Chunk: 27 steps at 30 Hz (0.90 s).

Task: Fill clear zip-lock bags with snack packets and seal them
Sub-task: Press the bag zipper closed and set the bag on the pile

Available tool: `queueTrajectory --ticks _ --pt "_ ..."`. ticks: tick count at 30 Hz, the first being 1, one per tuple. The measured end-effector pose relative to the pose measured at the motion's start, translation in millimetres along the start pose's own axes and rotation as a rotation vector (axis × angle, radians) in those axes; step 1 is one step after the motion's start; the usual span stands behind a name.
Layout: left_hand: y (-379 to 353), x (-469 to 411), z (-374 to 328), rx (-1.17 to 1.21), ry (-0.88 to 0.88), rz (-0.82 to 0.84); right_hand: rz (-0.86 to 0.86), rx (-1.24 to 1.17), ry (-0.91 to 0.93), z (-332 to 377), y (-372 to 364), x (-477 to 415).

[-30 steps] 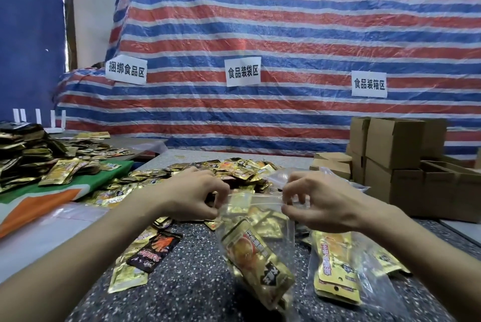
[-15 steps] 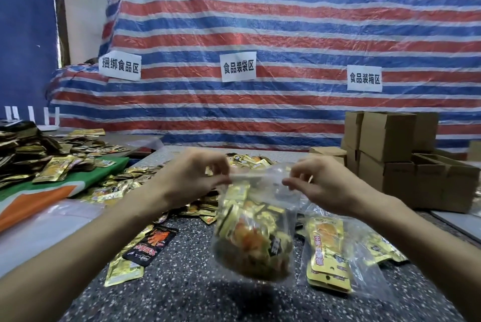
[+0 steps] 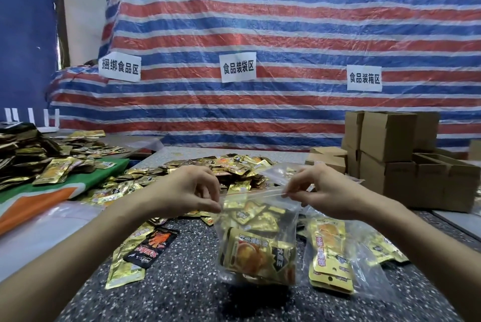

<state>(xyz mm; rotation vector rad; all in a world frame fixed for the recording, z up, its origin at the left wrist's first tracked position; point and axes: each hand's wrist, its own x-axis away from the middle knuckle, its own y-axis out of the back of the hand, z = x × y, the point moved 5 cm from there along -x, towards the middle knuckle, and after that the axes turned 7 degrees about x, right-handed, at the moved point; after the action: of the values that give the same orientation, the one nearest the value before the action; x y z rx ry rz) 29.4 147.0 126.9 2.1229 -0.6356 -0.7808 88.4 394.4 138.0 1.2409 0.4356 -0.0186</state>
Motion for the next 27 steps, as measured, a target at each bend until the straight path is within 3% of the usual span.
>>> queueTrajectory --ticks 3,6,14,22,27 --pt "-2.1 2.5 3.8 -0.004 0.053 0.107 0.014 -0.023 0.005 -1.0 -1.4 1.6" --pt "0.1 4.9 5.1 0.034 0.072 0.099 0.014 -0.088 0.014 -3.1 0.9 4.6" --pt "27.6 5.0 -6.7 0.220 0.042 -0.268 -0.167 -0.396 0.021 -7.7 33.2 5.8" --pt "12.7 -3.2 -9.4 0.079 0.145 -0.200 -0.113 -0.337 -0.027 -15.2 21.0 0.4" --pt "1.6 -3.7 -7.1 0.067 0.142 -0.295 -0.076 -0.201 -0.058 -13.2 11.2 -2.6"
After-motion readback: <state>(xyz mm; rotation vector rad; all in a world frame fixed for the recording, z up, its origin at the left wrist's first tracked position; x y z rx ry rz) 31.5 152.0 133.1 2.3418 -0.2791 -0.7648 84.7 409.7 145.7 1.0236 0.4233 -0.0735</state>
